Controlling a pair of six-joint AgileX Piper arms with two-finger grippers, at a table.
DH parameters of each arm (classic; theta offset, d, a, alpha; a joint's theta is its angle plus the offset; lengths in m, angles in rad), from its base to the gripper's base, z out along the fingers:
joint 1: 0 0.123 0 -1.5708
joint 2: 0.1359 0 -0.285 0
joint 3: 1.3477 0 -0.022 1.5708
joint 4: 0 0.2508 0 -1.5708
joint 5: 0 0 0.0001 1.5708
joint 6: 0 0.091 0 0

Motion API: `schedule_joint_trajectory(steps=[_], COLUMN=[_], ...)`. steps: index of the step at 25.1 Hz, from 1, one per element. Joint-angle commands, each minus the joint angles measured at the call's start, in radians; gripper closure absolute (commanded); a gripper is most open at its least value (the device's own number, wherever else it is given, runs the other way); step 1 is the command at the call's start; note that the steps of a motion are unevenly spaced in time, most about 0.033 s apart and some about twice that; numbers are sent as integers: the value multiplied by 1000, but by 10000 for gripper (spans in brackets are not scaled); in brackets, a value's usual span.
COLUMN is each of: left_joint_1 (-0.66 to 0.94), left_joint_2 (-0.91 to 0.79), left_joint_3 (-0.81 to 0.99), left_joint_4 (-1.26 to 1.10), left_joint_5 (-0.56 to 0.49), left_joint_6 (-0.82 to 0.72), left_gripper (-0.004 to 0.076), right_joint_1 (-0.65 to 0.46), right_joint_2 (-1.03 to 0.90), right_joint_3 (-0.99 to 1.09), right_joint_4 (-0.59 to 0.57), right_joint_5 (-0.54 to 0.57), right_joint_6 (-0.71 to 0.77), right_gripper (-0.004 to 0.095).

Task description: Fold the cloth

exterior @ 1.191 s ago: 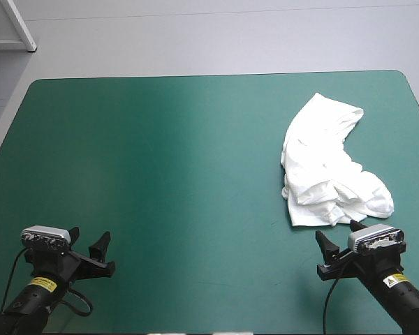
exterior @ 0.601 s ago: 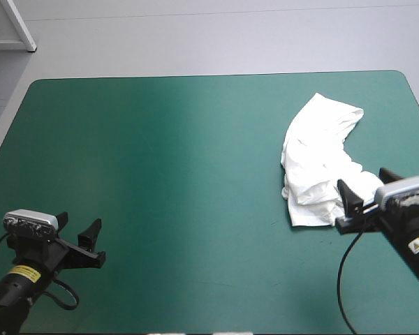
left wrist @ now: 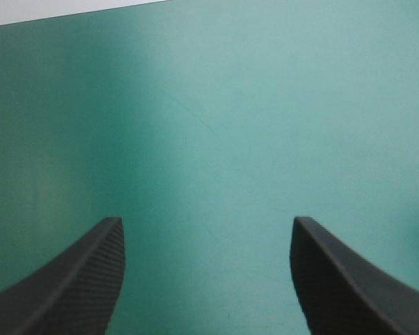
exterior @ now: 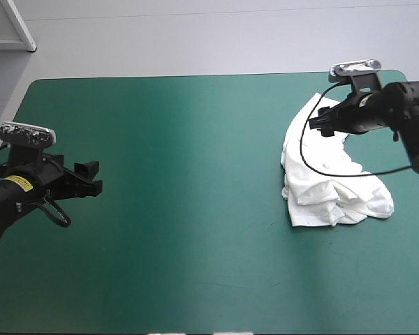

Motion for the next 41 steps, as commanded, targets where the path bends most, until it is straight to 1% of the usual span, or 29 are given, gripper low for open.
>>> schedule_joint_trajectory(steps=[1,4,8,11,13,15,16,17,18,19,23,25,26,27,28,30,33,35,39,40,41], left_joint_1=[-3,-3,-3,-3,-3,-3,-3,-3,-3,-3,-3,-3,-3,-3,-3,-3,-3,-3,-3,-3,-3], left_joint_2=[0,-4,-15,-29,-38,-46,-50,-50,-50,-50,-50,-50,-50,-50,-50,-50,-50,-50,-50,-50,-50], left_joint_3=[-38,-38,-38,-38,-38,-38,-38,-38,-38,-38,-38,-38,-38,-38,-38,-38,-38,-38,-38,-38,-38], left_joint_4=[-21,-21,-33,-35,-31,-20,-9,-2,-3,-3,-9,-13,-13,-13,-13,-13,-13,-13,-13,-13,-13], left_joint_5=[-75,-85,-83,-68,-68,-70,-71,-74,-74,-76,-84,-97,-109,-116,-126,-132,-135,-135,-135,-135,-135], left_joint_6=[-9,-9,-9,-9,-9,-9,-9,-9,-9,-9,-9,-9,-9,-9,-9,-9,-9,-9,-9,-9,-9], left_gripper=[230,230,230,230,230,230,230,230,230,230,230,230,230,230,230,230,230,230,230,230,230], right_joint_1=[4,4,4,4,4,4,12,16,41,75,168,262,340,381,459,540,666,787,890,901,909], right_joint_2=[110,221,380,493,528,543,551,552,554,554,526,503,494,490,490,490,490,490,499,504,506], right_joint_3=[-65,-65,-71,-110,-126,-126,-123,-123,-123,-126,-166,-207,-238,-252,-275,-287,-292,-292,-292,-292,-292], right_joint_4=[4,13,53,57,64,82,88,88,88,86,79,81,81,81,83,83,79,56,-30,-35,-37], right_joint_5=[-13,-37,-99,-92,-74,-73,-74,-74,-73,-79,-74,-57,-30,-14,13,35,41,29,-3,-9,-15], right_joint_6=[13,34,37,46,43,30,27,20,-21,-68,-123,-166,-198,-209,-235,-255,-278,-293,-279,-261,-220], right_gripper=[194,194,194,194,199,251,406,495,737,928,927,927,927,927,927,927,927,927,923,907,856])
